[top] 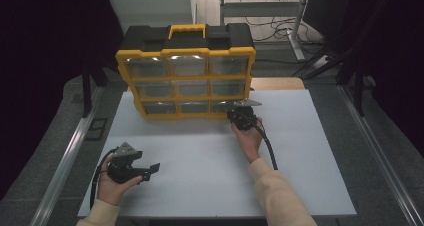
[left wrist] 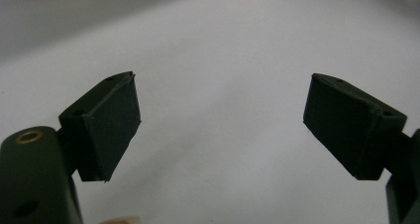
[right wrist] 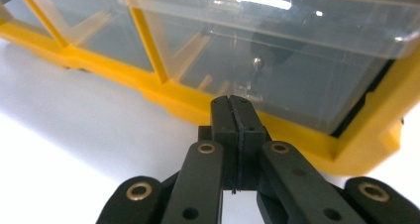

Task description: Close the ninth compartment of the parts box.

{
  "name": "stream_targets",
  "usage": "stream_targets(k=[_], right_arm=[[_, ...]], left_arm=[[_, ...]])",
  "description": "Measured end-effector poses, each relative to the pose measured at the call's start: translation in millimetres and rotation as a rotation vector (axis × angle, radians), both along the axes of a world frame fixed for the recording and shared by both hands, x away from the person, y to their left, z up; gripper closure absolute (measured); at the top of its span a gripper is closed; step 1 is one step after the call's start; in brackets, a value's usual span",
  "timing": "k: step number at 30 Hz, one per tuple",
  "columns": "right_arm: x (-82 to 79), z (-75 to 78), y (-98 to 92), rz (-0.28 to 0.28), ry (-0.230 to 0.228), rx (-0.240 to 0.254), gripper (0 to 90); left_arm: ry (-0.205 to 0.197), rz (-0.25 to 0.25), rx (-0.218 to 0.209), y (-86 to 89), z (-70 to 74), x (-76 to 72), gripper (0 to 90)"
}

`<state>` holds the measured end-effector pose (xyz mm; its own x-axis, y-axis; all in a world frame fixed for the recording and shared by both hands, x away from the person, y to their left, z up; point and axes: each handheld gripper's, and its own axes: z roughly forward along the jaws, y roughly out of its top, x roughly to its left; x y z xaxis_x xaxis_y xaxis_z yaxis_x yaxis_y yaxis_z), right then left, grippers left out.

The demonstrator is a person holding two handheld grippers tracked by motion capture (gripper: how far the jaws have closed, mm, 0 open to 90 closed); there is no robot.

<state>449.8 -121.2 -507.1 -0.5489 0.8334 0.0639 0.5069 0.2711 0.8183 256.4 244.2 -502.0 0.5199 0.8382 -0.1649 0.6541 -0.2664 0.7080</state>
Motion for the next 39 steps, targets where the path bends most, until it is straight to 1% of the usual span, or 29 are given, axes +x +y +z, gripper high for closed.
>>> stream_targets(k=[5,8,11,13,15,17,18,19,20,21,23,24,25,29,31,32,36,39], right_arm=[[-7.1,1.6,-8.7,0.013,0.014,0.001,90.0],[-11.7,1.2,-14.4,0.029,0.040,0.024,90.0],[-19.8,1.7,-21.1,0.054,0.059,0.041,89.5],[-25.7,3.4,-25.4,0.076,0.076,0.050,87.0],[-31.7,5.3,-29.3,0.110,0.095,0.064,80.1],[-36.8,8.3,-31.8,0.156,0.098,0.050,64.1],[-39.6,10.2,-33.2,0.168,0.090,0.044,56.7],[-42.2,12.2,-35.2,0.172,0.084,0.045,48.8],[-42.2,12.2,-35.2,0.172,0.084,0.045,48.8],[-45.9,15.5,-39.4,0.186,0.093,0.058,37.0],[-50.3,16.6,-43.9,0.197,0.093,0.069,30.7],[-50.3,16.6,-43.9,0.197,0.093,0.069,30.7],[-54.1,15.6,-48.1,0.219,0.096,0.052,26.0],[-62.9,15.0,-55.2,0.238,0.103,0.015,21.7],[-65.0,14.9,-56.8,0.241,0.099,0.008,21.6],[-70.0,15.0,-60.4,0.237,0.103,-0.002,21.2],[-79.5,13.9,-70.2,0.233,0.108,-0.024,20.6],[-87.3,14.4,-79.8,0.231,0.107,-0.029,20.5]], left_arm=[[-0.002,-0.010,0.001,-1.4,0.5,1.1,14.5],[-0.002,-0.011,-0.006,-1.1,0.8,1.4,14.6],[-0.004,-0.012,-0.016,-0.9,1.9,1.9,14.5],[-0.004,-0.011,-0.023,-0.2,2.3,2.0,14.6],[-0.004,-0.010,-0.028,0.4,2.7,2.2,14.6],[-0.008,-0.009,-0.025,0.1,3.6,2.5,14.6],[-0.009,-0.010,-0.028,-0.3,4.4,2.5,14.6],[-0.013,-0.012,-0.027,-0.8,5.2,2.4,14.6],[-0.013,-0.012,-0.027,-0.8,5.2,2.4,14.6],[-0.018,-0.012,-0.031,-1.5,6.7,2.1,14.6],[-0.018,-0.013,-0.037,-2.4,7.0,1.9,14.6],[-0.018,-0.013,-0.037,-2.4,7.0,1.9,14.6],[-0.019,-0.018,-0.031,-4.2,6.5,1.5,14.6],[-0.020,-0.030,-0.020,-5.8,6.8,0.5,14.6],[-0.023,-0.029,-0.025,-5.4,6.9,0.1,14.6],[-0.023,-0.028,-0.029,-4.6,6.9,0.4,14.6],[-0.019,-0.031,-0.024,-4.4,6.3,3.1,14.6],[-0.016,-0.032,-0.022,-4.6,5.2,4.8,14.6]])
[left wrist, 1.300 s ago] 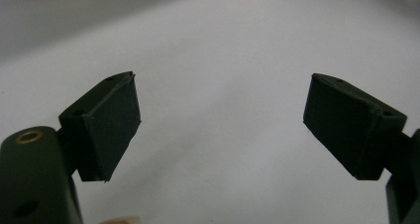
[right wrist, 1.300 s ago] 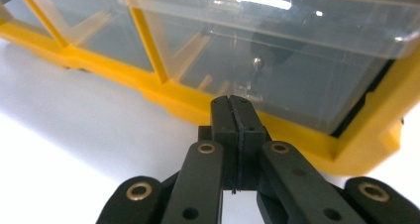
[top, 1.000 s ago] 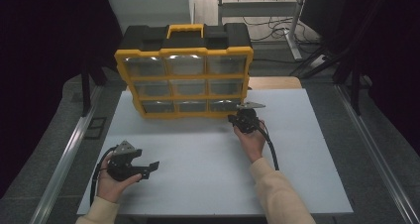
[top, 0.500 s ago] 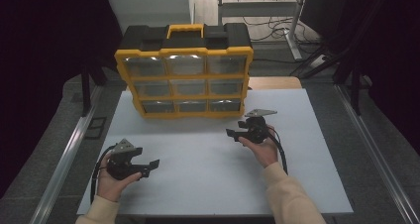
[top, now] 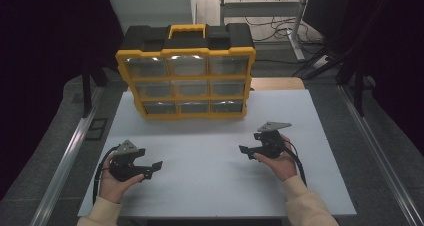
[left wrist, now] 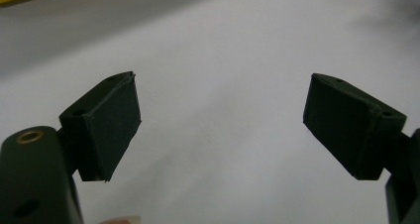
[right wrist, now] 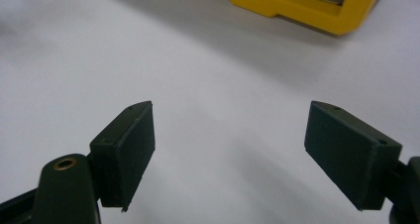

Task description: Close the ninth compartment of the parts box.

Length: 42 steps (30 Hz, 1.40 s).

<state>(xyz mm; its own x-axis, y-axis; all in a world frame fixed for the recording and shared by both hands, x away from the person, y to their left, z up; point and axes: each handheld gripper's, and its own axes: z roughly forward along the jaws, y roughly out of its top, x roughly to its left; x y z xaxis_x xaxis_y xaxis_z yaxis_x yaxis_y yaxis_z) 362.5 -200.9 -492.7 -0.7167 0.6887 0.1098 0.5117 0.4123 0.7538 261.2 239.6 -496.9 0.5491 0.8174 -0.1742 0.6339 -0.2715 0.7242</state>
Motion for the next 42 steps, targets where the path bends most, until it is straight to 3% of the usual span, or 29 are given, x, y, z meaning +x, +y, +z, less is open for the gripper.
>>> stream_targets(k=[5,10,19,31,42], right_arm=[[-10.0,1.1,-14.2,0.006,-0.008,0.004,20.2],[-21.4,4.2,-37.4,0.013,-0.020,0.055,20.7],[-36.6,8.1,-52.8,0.037,-0.034,0.075,20.4],[-51.4,6.8,-82.1,0.029,-0.055,0.074,18.7],[-54.3,4.5,-85.6,0.042,-0.063,0.032,19.0]], left_arm=[[0.005,0.001,0.002,-0.3,-2.8,2.0,14.6],[0.005,-0.001,0.010,-1.0,-4.7,3.0,14.6],[0.010,-0.006,0.016,-2.4,-8.1,4.0,14.6],[0.004,-0.008,0.007,-1.3,-8.4,6.5,14.5],[-0.001,-0.010,0.006,-1.5,-8.3,6.5,14.5]])
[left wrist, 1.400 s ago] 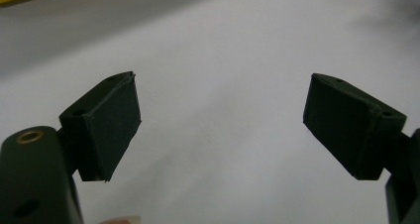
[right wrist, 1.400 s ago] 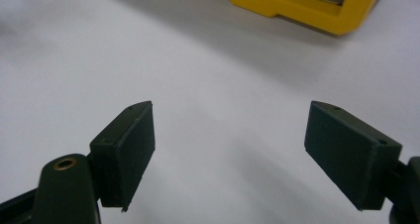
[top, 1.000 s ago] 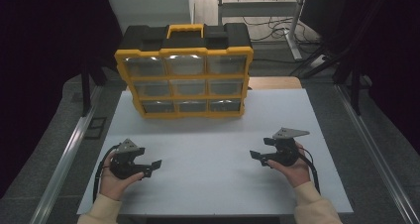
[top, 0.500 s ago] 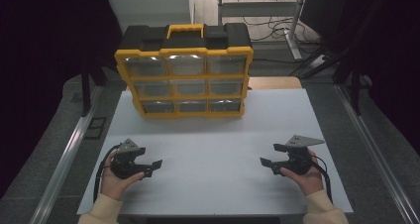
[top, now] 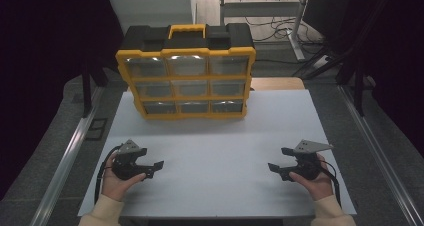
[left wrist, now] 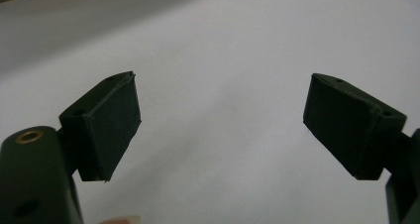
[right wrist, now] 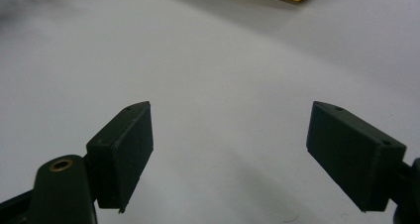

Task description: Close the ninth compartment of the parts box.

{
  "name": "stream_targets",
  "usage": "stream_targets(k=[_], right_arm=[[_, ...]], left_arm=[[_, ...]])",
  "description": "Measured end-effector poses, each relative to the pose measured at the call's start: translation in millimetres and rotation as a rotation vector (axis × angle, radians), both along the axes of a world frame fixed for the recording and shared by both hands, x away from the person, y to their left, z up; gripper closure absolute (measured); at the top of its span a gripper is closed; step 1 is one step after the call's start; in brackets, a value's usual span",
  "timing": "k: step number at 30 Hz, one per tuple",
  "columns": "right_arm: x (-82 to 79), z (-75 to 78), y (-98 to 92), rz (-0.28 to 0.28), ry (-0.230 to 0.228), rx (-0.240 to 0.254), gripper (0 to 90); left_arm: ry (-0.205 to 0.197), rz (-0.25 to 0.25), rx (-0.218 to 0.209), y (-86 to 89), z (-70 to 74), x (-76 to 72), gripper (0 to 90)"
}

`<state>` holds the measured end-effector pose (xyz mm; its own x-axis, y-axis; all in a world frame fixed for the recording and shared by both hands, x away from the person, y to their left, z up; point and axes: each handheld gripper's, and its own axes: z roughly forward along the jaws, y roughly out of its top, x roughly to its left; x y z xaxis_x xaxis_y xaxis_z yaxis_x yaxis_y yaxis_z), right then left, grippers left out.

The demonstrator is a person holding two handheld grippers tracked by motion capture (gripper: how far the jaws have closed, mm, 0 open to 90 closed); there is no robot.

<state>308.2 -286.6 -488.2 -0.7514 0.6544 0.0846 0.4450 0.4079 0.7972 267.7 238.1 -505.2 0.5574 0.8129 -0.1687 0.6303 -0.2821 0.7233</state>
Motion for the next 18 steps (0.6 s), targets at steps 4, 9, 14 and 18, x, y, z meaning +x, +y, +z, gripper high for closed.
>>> stream_targets(k=[4,9,14,18], right_arm=[[1.0,1.0,-1.5,-0.010,-0.002,0.006,19.0],[1.4,1.4,-2.4,-0.019,-0.003,0.009,19.0],[2.0,1.2,-2.5,-0.021,-0.003,0.004,18.9],[2.3,1.7,-2.9,-0.021,-0.005,0.007,18.8]], left_arm=[[0.001,-0.001,0.001,-0.8,-0.6,0.0,14.5],[0.003,-0.004,0.007,-1.2,-0.7,-0.3,14.5],[0.001,-0.004,0.005,-1.2,-0.8,-0.4,14.4],[0.002,-0.006,0.006,-2.0,-1.1,-0.3,14.5]])
